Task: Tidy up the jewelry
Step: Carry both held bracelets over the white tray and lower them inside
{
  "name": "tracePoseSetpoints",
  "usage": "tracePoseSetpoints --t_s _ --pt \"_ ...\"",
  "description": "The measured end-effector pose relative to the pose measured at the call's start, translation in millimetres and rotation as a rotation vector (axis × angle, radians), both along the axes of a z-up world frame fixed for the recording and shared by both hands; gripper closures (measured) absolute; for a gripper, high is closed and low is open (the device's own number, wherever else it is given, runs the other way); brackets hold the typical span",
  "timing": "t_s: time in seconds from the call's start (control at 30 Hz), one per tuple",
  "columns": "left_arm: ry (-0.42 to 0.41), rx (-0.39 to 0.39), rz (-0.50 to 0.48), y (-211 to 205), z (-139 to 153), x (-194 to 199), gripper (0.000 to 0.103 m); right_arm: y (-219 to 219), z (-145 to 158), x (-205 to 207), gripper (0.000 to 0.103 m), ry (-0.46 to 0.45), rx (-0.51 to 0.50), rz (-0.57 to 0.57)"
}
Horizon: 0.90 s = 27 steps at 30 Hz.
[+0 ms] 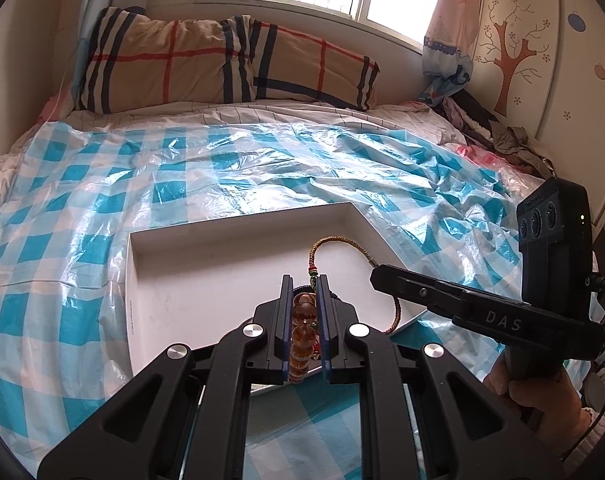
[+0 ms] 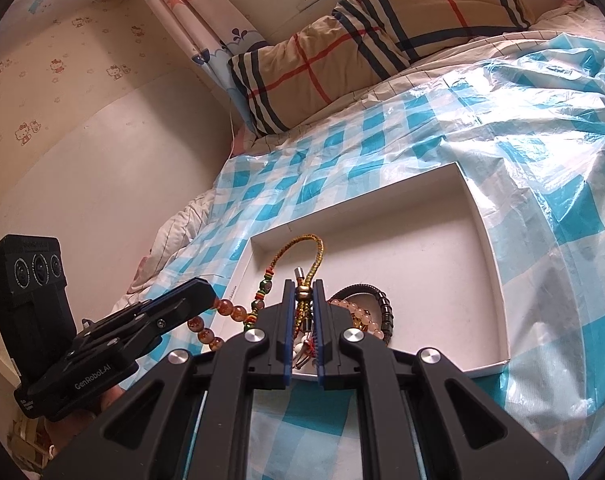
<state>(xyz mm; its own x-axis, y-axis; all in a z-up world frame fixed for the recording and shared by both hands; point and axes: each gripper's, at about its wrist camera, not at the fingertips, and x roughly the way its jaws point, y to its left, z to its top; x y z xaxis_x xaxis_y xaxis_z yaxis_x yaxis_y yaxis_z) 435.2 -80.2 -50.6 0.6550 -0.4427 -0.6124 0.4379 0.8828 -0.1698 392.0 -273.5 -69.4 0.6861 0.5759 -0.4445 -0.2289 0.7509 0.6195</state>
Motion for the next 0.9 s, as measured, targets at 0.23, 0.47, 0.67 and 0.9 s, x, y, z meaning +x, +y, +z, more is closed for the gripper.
tracePoseSetpoints --t_s 0.23,0.47,0.67,0.9 --pt "0.015 0.006 0.006 -1 -6 2 0.093 0 -5 2 0.094 0.007 0.005 0.004" --pt "0.026 0.013 0.007 -3 -12 5 0.093 0 -8 3 0.094 0.012 0.004 0.002" --pt "0.039 0.029 0.017 -4 -20 11 0.092 3 -13 8 0.094 0.021 -0.003 0.011" --pt "0.064 0.049 0.039 -1 -34 15 0.092 9 -20 11 0.094 0.036 -0.011 0.016"
